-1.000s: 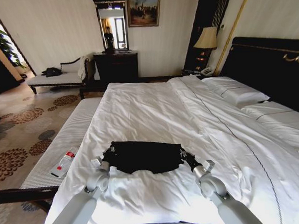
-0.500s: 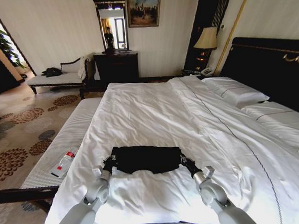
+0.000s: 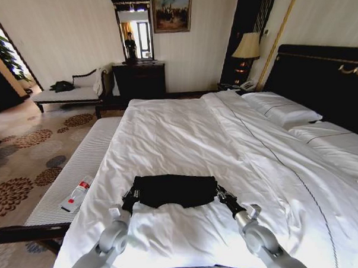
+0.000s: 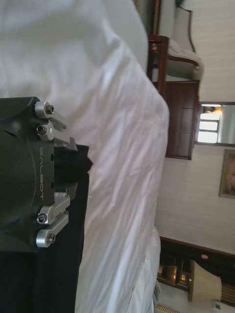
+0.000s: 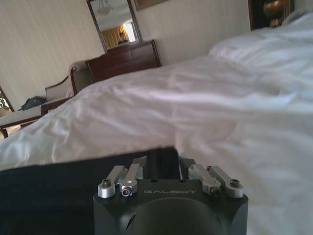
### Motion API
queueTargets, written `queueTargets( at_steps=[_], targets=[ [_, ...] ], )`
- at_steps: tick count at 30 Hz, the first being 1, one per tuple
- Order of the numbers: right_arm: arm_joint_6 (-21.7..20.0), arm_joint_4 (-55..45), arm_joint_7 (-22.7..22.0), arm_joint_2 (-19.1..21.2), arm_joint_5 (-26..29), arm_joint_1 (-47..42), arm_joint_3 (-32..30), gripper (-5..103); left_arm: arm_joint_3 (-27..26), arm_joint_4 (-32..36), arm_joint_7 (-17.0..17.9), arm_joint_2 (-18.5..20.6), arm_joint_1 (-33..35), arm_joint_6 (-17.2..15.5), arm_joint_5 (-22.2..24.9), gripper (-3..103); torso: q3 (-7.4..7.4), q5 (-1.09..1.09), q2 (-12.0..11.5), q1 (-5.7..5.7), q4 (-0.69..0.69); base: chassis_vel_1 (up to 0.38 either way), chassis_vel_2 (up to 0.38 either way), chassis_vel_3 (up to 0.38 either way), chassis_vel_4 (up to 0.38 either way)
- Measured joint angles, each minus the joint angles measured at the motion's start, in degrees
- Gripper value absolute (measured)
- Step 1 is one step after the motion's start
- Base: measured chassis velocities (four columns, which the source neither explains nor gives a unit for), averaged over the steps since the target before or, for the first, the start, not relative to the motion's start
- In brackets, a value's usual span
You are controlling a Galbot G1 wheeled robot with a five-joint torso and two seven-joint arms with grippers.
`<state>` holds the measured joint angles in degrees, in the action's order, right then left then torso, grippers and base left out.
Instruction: Fold the clothes on the bed.
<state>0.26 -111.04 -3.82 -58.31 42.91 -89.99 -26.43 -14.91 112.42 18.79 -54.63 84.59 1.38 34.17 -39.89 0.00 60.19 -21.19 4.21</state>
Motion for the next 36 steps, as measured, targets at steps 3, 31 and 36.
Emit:
queueTargets(
  at_steps=[3,31,36],
  targets=[
    [-0.10,-1.89,-1.35,2.68,1.41,1.72,-1.19,51,-3.10,3.13,-0.89,0.57,4.58,1.28,-3.71,54,0.00,0.00,0.01,0.00,0.00,0.000,0.000,0.000,0.000],
    [17.89,30.72,9.10,8.85,-41.17,40.80,31.43,100,-3.63,12.85,-2.14,8.37,8.23,-2.15,4.34,100,-0.01,-0.01,-0.01,-0.02,-0.02,0.000,0.000,0.000,0.000],
    [19.92,26.30,9.48,10.08,-46.19,38.29,31.94,100,-4.13,12.95,-1.80,8.03,8.15,-2.35,5.51,100,0.00,-0.01,-0.01,-0.02,-0.01,0.000,0.000,0.000,0.000]
  ],
)
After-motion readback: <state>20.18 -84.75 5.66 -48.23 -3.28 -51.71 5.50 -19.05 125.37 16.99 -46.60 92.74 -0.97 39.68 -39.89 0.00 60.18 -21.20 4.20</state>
